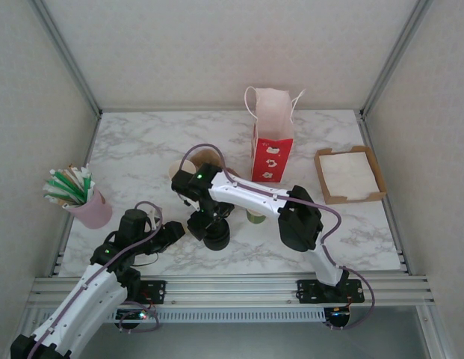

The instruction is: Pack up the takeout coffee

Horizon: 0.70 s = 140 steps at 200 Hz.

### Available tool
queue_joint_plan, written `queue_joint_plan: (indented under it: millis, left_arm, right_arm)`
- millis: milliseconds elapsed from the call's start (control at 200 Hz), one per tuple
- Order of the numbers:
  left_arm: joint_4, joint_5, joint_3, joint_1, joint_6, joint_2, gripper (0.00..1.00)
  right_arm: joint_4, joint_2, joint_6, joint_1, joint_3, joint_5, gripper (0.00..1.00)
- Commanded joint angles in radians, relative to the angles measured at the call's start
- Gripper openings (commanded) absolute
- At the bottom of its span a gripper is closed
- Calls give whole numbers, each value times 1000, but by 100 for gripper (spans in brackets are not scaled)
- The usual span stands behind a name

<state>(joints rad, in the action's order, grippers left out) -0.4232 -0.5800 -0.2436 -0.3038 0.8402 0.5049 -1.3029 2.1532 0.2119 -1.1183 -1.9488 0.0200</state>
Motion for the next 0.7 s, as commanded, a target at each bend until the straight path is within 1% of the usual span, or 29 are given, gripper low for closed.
queue_joint_plan:
  millis: [0,365,696]
  left_arm:
    - [-15,9,7,9,-13,-8,55]
    - [-19,15,6,10,-12,-8,55]
    - [-22,18,3,9,-12,-6,55]
  right_arm:
    - [-35,20,-8,-13,-21,-18,94]
    - [-32,19,-8,-13,-19,-18,87]
    - [-35,18,-8,-14,-24,-17,78]
